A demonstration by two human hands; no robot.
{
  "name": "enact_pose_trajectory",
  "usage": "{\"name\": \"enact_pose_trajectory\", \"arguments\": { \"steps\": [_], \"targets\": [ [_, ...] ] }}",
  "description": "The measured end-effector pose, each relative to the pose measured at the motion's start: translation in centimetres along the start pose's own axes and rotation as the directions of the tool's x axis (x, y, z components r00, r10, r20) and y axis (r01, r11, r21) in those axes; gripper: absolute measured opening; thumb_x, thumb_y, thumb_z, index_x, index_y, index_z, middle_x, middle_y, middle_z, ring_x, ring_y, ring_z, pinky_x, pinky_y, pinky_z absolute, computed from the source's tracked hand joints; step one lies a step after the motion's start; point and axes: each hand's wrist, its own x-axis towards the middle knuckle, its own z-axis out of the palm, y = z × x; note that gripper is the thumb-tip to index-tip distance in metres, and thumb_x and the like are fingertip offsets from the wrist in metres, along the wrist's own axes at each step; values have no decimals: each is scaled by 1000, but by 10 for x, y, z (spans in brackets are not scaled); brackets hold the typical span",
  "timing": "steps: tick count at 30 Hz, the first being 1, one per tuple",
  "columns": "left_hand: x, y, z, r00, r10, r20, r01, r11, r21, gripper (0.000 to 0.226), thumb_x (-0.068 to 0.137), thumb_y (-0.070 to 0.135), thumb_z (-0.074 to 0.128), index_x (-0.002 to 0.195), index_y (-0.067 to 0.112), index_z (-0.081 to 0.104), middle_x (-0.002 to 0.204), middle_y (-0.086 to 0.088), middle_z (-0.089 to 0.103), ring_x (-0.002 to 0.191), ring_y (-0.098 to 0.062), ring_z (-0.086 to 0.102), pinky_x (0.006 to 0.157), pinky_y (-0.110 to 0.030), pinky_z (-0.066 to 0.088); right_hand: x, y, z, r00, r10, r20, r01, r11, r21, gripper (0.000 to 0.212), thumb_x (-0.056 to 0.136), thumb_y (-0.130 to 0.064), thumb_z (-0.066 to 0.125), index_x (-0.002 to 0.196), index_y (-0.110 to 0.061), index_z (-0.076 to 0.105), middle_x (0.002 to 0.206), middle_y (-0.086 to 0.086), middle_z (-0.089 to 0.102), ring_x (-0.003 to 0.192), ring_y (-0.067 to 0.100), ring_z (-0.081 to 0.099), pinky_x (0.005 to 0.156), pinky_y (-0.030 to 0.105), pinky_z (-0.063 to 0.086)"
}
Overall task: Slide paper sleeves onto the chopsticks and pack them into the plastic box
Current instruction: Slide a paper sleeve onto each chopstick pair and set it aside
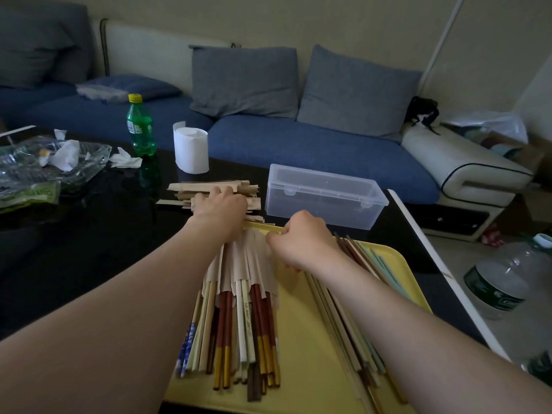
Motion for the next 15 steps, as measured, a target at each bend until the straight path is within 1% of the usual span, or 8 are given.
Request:
{"name": "enact_pose_trajectory", "arguments": {
  "steps": [2,4,7,11,15],
  "targets": [
    [1,1,-1,1000,10,-24,-11,1000,-26,40,96,17,70,135,25,62,137,-8,56,132,-32,49,110,-54,40,0,1,0,1000,-4,-4,4,1000,-4,30,97,-40,65,88,-11,71,74,4,72,64,20,69,65,30,59],
    [2,2,0,999,5,-36,-8,998,-63,35,97,16,69,130,23,63,124,-6,62,121,-30,58,106,-49,43,-1,2,0,1000,-9,-4,9,1000,-5,31,97,-40,65,88,-11,71,74,5,72,64,20,69,65,30,59],
    [0,3,-4,998,-11,-60,5,994,-110,25,97,19,70,121,23,67,107,-4,64,106,-28,64,100,-46,50,-1,4,-3,1000,-8,3,8,1000,-2,33,97,-41,63,88,-11,71,74,5,73,63,20,70,65,30,61],
    [-4,4,-13,993,-6,-116,-13,987,-162,18,94,26,75,112,22,73,105,-4,68,100,-26,65,94,-44,55,-2,8,-11,1000,22,11,-22,1000,-12,34,98,-40,59,93,-9,73,71,5,74,58,17,71,61,28,59],
    [-13,8,-21,967,34,-254,-86,977,-197,12,95,30,75,105,24,75,97,-2,68,90,-25,66,81,-42,58,-5,14,-23,997,72,30,-71,997,-17,29,102,-34,55,96,-12,73,67,3,77,56,17,73,59,30,63]
  ]
}}
